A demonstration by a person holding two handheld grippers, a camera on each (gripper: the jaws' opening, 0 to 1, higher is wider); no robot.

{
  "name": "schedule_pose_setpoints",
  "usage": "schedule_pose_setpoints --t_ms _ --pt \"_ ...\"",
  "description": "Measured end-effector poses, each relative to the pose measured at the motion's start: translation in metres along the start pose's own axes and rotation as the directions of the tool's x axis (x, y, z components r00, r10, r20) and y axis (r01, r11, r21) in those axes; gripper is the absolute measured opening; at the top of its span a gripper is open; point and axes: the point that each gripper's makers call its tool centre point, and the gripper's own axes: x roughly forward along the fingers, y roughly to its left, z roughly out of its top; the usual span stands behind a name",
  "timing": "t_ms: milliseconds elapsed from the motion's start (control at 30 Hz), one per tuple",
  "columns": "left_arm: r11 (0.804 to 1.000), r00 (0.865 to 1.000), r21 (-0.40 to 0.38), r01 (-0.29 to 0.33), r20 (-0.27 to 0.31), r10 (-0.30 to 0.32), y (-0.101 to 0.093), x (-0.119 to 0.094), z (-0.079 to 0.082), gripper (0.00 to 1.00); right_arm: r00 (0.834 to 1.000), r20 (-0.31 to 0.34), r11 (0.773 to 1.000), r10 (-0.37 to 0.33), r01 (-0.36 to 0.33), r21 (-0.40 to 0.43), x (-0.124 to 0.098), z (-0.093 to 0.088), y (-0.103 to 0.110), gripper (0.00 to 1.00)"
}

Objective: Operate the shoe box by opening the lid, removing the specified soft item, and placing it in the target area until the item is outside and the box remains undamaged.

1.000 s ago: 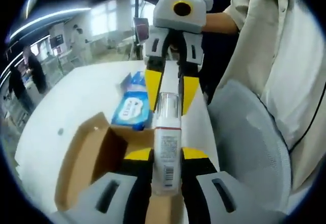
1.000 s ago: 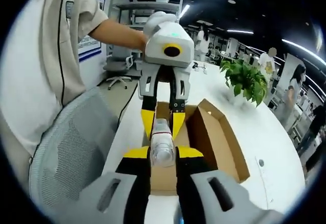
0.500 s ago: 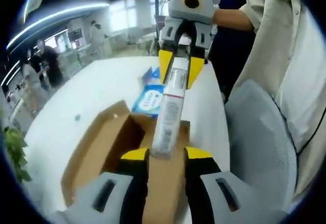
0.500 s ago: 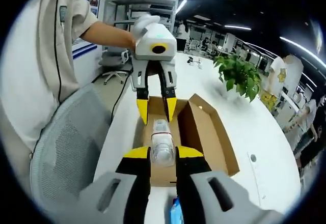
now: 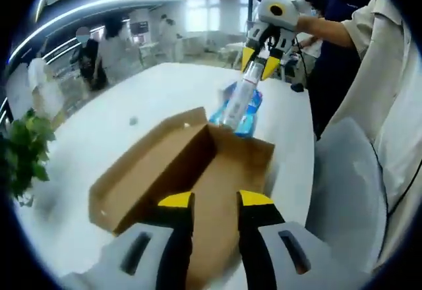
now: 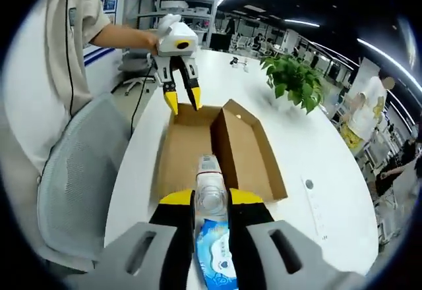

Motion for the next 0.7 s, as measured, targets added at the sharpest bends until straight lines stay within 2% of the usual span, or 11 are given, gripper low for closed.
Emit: schedule_pose_setpoints --t_ms 367,600,700 --pt "0.986 0.99 -0.099 -0.134 -0.045 0.13 0.025 -0.021 -0.036 0.23 0.991 -0.125 0.999 -0.042 0.042 -0.003 -0.022 -0.037 -0.041 0.15" --pt "0.963 0.977 -0.173 -0.207 -0.083 0.195 0.035 -0.03 -0.062 0.23 0.976 -0.213 0.999 -0.042 0.046 0.01 -0.025 -0.059 -0.062 0.16" --pt "0.947 0.966 -0.196 -0.253 -0.111 0.235 0.04 -0.034 -0.075 0.22 0.967 -0.252 0.999 -0.043 0.046 0.008 -0.023 -0.068 -0.071 0.16"
